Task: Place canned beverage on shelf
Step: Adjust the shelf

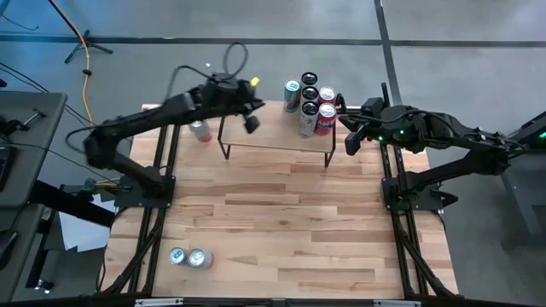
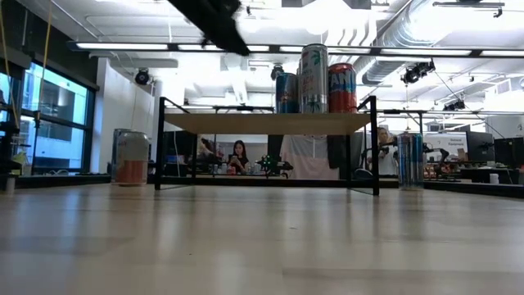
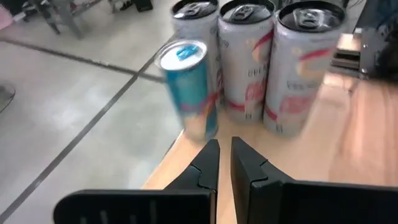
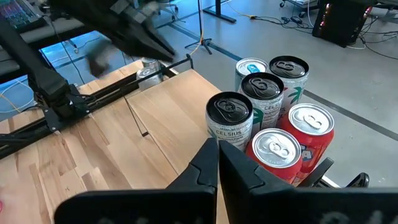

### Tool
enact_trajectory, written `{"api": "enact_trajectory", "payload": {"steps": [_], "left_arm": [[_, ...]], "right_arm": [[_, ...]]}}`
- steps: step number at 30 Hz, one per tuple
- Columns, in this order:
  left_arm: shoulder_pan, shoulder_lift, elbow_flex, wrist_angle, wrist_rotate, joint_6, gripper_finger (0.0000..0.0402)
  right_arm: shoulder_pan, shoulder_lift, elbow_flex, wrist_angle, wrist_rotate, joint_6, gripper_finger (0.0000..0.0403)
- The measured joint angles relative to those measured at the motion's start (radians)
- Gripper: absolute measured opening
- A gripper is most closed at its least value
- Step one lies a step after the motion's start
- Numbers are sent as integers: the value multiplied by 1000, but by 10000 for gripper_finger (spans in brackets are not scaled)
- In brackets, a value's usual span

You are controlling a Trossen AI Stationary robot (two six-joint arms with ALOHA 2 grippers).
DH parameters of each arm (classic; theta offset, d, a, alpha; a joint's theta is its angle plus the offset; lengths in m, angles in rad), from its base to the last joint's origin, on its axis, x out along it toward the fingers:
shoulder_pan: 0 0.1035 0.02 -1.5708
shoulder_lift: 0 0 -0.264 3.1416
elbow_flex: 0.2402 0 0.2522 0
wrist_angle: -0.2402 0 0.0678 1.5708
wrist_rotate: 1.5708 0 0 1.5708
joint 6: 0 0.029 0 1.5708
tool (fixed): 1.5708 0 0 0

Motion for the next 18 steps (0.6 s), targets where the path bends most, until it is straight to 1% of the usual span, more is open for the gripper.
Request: {"api": "enact_trajectory", "payload": {"steps": [3, 7, 9, 13, 15, 18], "left_arm": [[0, -104, 1, -180, -52, -35, 0], [1, -219, 1, -401, -157, -116, 0], [12, -277, -26, -466, -194, -169, 0], [51, -404, -175, -479, -194, -303, 0], [68, -464, -268, -456, -147, -359, 0], [83, -519, -392, -355, -49, -437, 0]], "right_arm": [[0, 0, 0, 0, 0, 0, 0], [0, 0, 0, 0, 0, 4, 0], [0, 0, 0, 0, 0, 4, 0], [0, 0, 0, 0, 0, 4, 0], [0, 0, 0, 0, 0, 4, 0], [0, 0, 0, 0, 0, 4, 0]]}}
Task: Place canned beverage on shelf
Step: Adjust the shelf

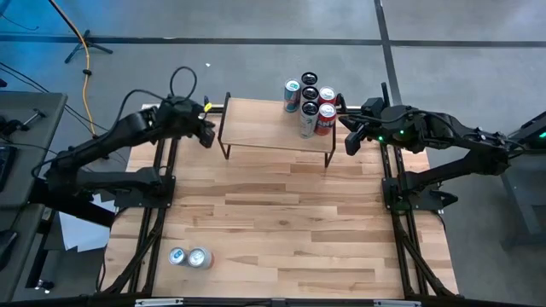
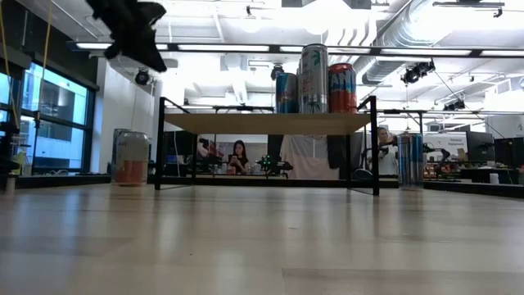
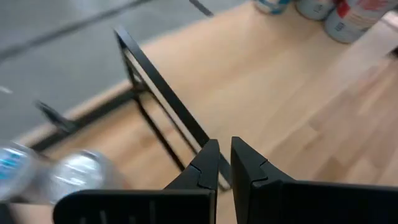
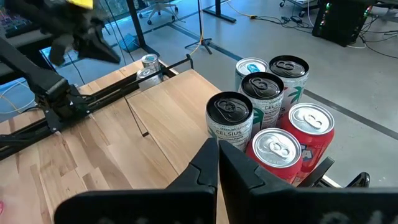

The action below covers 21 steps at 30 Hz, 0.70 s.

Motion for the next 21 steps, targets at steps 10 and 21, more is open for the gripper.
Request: {"api": "enact_trajectory", "payload": {"steps": [10, 21], "left_arm": [[14, 0, -112, 50, -41, -100, 0], [34, 84, -113, 78, -44, -85, 0]], "right_arm": [[0, 0, 0, 0, -2, 18, 0], [0, 0, 0, 0, -4, 18, 0]]}}
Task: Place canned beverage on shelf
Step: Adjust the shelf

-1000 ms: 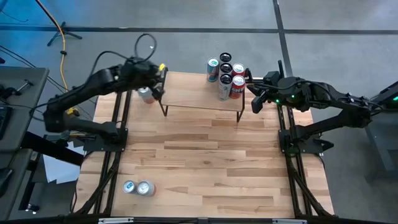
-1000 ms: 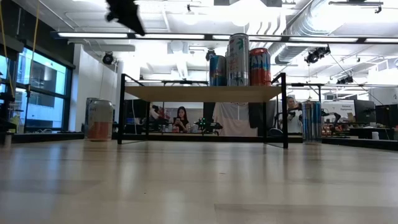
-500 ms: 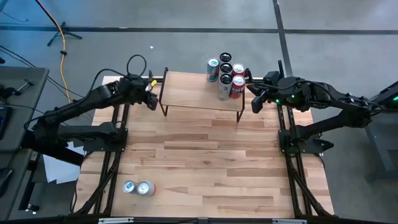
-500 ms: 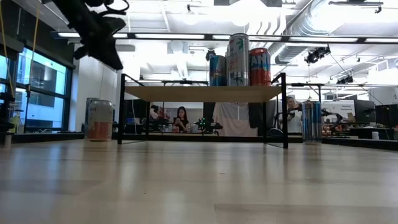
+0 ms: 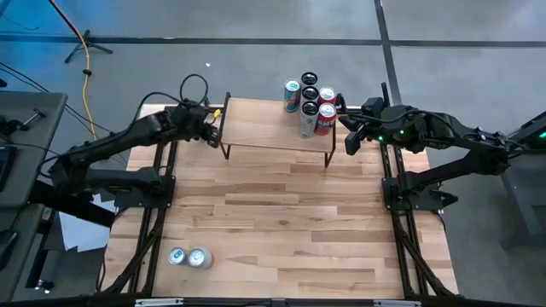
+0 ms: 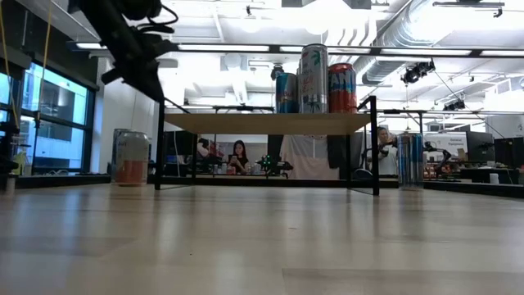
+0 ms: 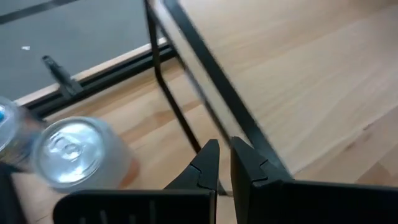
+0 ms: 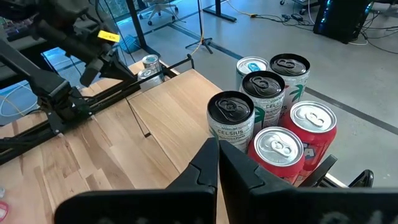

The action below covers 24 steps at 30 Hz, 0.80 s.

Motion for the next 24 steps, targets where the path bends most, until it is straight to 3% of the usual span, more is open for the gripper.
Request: {"api": "enact_trajectory", "payload": {"steps": [9, 24], "left_arm": [[20, 60, 0, 17, 98, 21, 0], [16, 53, 0, 4, 224, 11, 0]], "right_arm": [[0, 0, 0, 0, 0, 0, 0], [0, 0, 0, 0, -1, 0, 0]]}}
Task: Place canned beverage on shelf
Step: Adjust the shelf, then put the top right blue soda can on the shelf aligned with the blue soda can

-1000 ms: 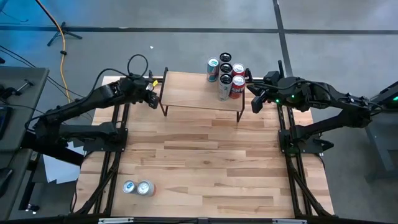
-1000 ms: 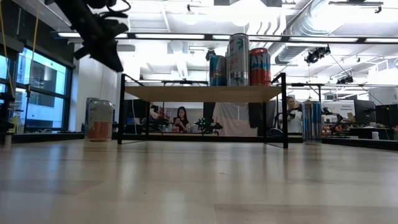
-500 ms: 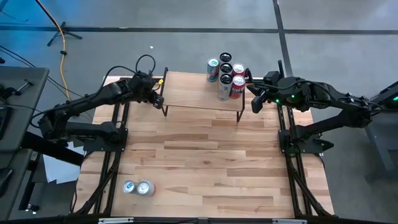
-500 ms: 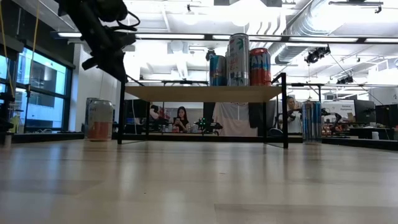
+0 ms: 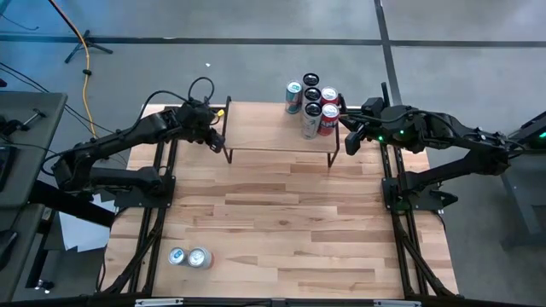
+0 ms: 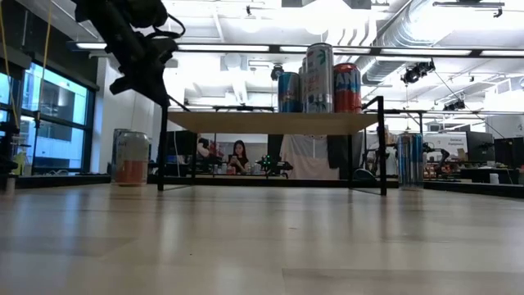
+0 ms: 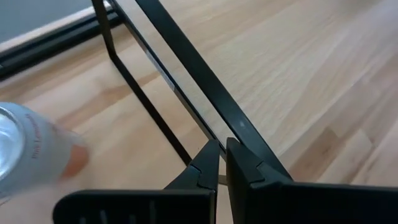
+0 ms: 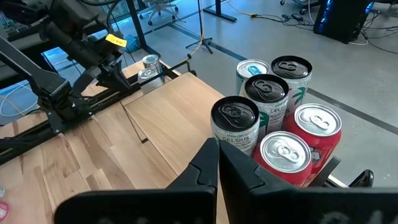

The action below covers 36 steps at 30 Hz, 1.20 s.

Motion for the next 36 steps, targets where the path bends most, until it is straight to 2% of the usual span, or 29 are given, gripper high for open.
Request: {"api": "enact_trajectory", "payload": {"steps": [12, 18, 28, 32, 36], "left_arm": [[-75, 0, 0, -4, 23, -50, 0], [-71, -25, 5, -3, -41, -41, 0], [-17, -155, 163, -50, -86, 38, 0], [-82, -198, 232, 25, -14, 146, 0], [-214, -234, 237, 192, 38, 171, 0]], "right_arm": [[0, 0, 0, 0, 0, -2, 0], [0, 0, 0, 0, 0, -9, 0], [0, 0, 0, 0, 0, -29, 0], [0, 0, 0, 0, 0, -95, 0], [0, 0, 0, 0, -1, -134, 0]]}}
